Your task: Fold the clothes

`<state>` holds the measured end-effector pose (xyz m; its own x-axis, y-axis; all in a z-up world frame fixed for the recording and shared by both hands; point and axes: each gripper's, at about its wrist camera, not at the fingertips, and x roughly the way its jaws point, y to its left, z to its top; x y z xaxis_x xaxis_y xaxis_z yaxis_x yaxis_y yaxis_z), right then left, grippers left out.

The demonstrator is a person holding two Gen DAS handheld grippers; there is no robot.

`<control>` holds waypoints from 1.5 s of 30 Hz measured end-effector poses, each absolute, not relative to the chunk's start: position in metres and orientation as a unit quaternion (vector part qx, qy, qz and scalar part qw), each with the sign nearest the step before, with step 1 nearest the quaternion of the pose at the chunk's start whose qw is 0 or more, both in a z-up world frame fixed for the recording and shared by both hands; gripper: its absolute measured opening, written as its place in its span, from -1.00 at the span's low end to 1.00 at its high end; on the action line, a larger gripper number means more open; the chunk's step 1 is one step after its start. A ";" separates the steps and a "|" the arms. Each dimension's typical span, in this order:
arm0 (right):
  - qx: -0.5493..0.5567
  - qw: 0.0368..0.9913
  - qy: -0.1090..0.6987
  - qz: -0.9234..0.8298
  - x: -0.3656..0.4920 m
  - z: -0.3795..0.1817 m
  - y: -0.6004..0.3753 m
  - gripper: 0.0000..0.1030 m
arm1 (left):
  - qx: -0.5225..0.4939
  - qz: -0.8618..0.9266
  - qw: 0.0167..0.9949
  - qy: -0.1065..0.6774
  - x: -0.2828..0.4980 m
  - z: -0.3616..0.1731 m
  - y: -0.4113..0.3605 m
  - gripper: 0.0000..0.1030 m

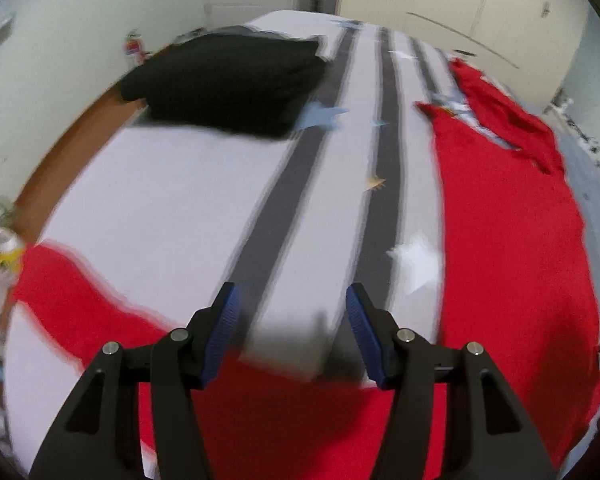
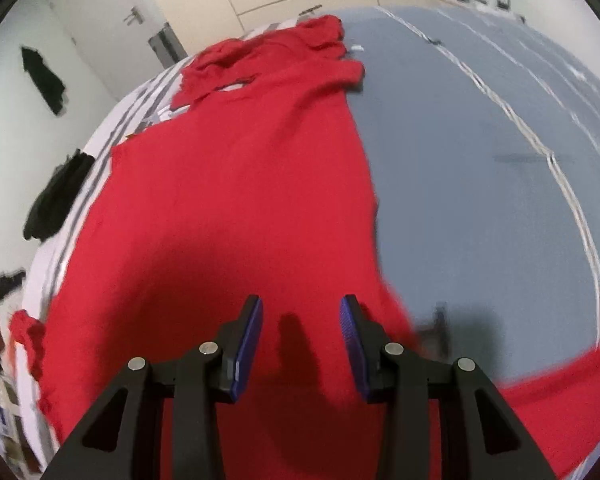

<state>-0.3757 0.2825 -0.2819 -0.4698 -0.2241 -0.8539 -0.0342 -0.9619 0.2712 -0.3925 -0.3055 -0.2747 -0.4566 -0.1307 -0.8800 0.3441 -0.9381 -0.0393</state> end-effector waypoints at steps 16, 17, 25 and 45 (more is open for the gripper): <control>0.528 0.106 -0.109 -0.836 -0.315 -0.281 0.154 -0.29 | 0.497 -0.797 0.313 0.144 -0.250 -0.304 -0.496 0.02; 0.529 0.105 -0.109 -0.835 -0.315 -0.282 0.149 -0.29 | 0.495 -0.795 0.318 0.147 -0.248 -0.308 -0.508 0.02; 0.533 0.102 -0.117 -0.832 -0.324 -0.287 0.119 -0.29 | 0.483 -0.786 0.330 0.201 -0.270 -0.339 -0.584 0.02; 0.533 0.078 -0.115 -0.835 -0.330 -0.285 0.115 -0.29 | 0.479 -0.792 0.316 0.210 -0.279 -0.352 -0.616 -0.38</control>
